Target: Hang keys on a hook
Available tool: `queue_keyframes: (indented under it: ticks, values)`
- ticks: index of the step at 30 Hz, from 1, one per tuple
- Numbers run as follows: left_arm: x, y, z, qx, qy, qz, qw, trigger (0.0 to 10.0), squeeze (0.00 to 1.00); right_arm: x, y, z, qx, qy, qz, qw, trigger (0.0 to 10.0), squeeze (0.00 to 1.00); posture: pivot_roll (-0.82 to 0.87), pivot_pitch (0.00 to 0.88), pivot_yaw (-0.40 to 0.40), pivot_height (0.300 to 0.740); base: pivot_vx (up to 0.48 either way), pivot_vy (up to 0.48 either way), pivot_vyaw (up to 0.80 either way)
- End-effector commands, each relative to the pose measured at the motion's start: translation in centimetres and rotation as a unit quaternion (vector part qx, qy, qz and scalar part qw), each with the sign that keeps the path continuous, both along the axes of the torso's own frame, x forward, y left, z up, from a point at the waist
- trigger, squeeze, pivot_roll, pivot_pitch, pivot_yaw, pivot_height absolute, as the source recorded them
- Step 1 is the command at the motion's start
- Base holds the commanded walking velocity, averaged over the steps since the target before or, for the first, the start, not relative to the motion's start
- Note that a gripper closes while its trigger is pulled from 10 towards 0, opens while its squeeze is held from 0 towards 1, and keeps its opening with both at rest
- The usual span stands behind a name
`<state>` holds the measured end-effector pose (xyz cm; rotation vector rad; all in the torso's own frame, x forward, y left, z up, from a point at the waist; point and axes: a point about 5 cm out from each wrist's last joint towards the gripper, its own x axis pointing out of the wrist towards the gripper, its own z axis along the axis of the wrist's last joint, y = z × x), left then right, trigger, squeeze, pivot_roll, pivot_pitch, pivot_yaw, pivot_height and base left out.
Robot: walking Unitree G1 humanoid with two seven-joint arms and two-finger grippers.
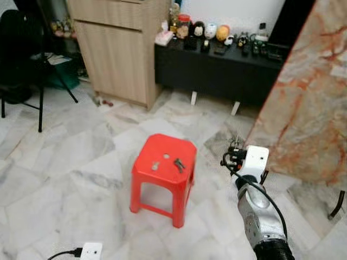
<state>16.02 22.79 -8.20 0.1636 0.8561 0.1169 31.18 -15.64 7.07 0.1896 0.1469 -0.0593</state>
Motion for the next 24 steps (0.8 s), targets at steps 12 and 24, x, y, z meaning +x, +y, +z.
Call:
queue_keyframes:
  ticks: [12, 24]
  values:
    - [-0.48, -0.54, -0.37, -0.009, 0.01, 0.009, 1.0, 10.0, 0.0, 0.64, -0.86, 0.9, -0.003, -0.016, -0.029, 0.999, 10.0, 0.0, 0.08, 0.049, -0.063, 0.737, 0.0, -0.358, 0.0]
    - [-0.45, -0.33, -0.31, -0.009, 0.009, 0.013, 1.0, 10.0, 0.0, 0.93, -1.28, 1.36, -0.004, -0.025, -0.046, 0.999, 10.0, 0.0, 0.07, 0.057, -0.058, 0.737, 0.0, 0.0, 0.0]
